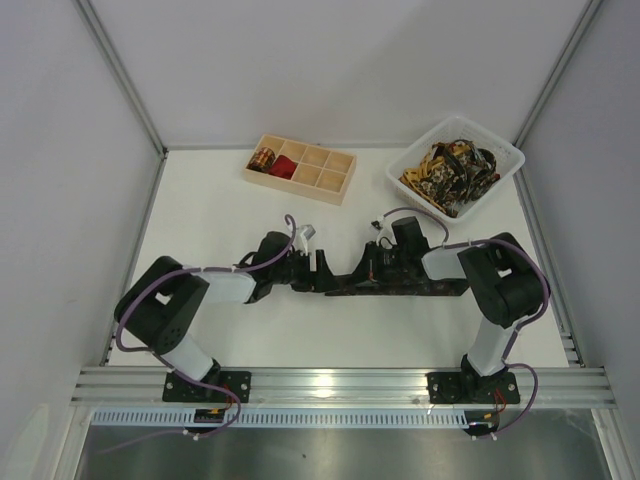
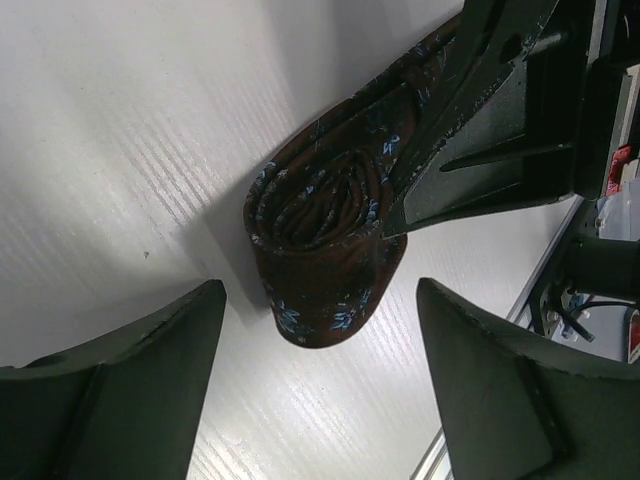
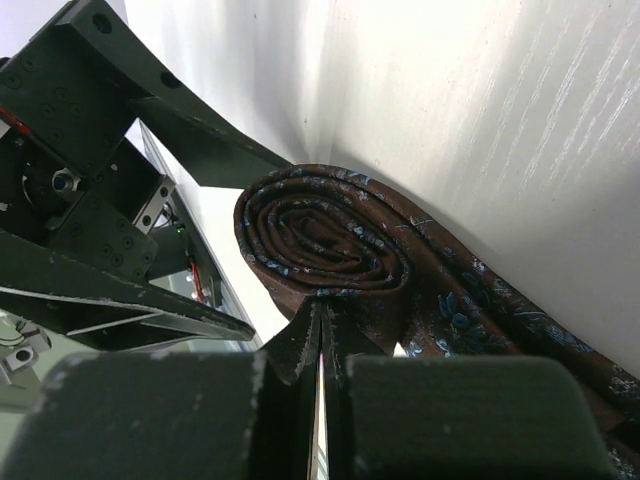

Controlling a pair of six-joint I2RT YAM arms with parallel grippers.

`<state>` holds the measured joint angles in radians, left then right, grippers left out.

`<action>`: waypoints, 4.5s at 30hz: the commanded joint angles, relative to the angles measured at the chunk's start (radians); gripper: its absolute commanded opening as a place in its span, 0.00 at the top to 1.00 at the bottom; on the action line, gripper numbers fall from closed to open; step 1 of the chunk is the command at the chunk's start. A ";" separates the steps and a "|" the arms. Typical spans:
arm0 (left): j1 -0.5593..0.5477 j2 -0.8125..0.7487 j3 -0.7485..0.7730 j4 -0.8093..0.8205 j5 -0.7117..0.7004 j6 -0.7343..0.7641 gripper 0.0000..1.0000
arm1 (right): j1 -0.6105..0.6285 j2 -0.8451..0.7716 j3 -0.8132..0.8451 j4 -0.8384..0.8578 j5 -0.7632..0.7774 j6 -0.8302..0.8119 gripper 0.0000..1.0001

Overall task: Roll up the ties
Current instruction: Roll the tie

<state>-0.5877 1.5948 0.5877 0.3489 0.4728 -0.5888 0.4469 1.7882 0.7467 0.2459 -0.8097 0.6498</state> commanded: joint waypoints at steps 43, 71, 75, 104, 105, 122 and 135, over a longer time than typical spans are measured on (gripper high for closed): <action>-0.031 0.129 0.147 -0.024 0.061 -0.069 0.61 | -0.008 0.003 0.108 -0.141 0.084 -0.084 1.00; -0.026 0.169 0.176 -0.005 0.099 -0.077 0.49 | -0.059 0.037 0.088 -0.116 0.055 -0.085 1.00; -0.026 0.183 0.187 -0.005 0.102 -0.083 0.54 | -0.053 0.051 0.086 -0.100 0.049 -0.076 1.00; -0.009 0.215 0.231 -0.152 0.072 -0.055 0.71 | -0.112 -0.036 0.203 -0.303 0.191 -0.147 1.00; -0.008 0.211 0.231 -0.160 0.073 -0.051 0.71 | -0.122 -0.024 0.226 -0.324 0.205 -0.162 1.00; 0.029 0.128 0.253 -0.372 0.075 0.069 0.72 | -0.109 -0.033 0.007 -0.310 0.437 -0.156 1.00; 0.031 0.099 0.311 -0.545 0.047 0.161 0.73 | -0.030 -0.237 -0.024 -0.405 0.477 -0.159 1.00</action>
<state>-0.5652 1.7260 0.8516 -0.0990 0.5701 -0.4824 0.4160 1.5639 0.6678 -0.0647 -0.3878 0.5346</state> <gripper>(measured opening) 0.378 0.009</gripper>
